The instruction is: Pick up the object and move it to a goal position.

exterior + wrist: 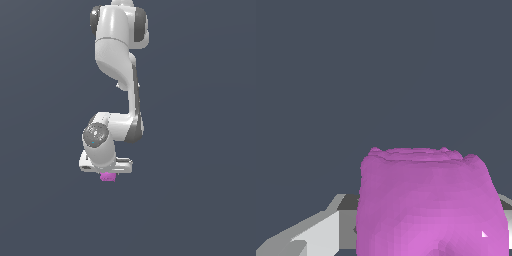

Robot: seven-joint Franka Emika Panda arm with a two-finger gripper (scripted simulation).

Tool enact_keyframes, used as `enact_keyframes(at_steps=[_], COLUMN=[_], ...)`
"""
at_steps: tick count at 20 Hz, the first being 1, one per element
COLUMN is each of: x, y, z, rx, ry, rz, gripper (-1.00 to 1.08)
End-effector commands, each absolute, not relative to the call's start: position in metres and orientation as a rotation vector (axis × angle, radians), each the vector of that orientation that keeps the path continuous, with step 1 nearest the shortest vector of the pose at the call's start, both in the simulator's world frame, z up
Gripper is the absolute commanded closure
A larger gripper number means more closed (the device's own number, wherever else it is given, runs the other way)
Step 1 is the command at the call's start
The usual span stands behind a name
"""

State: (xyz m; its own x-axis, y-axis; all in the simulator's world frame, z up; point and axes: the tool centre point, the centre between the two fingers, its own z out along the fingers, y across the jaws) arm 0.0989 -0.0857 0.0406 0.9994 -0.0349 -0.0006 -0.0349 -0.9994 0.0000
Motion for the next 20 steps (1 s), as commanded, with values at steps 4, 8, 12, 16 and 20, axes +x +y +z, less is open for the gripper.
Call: enact_keyframes(at_steps=[4,8,12,16,20], x=[0.094,0.085,0.073,0.056,0.036], y=[-0.083,-0.080,-0.075,-0.068,-0.059], z=[0.045,0.051,0.060,0.073,0.088], rx=[-3.141,-3.141,-3.141,-3.141,-3.141], ry=[0.055,0.055,0.055,0.055,0.055], rz=[0.000,0.000,0.000,0.000,0.000], gripper=[1.08,1.08,1.08,1.08,1.08])
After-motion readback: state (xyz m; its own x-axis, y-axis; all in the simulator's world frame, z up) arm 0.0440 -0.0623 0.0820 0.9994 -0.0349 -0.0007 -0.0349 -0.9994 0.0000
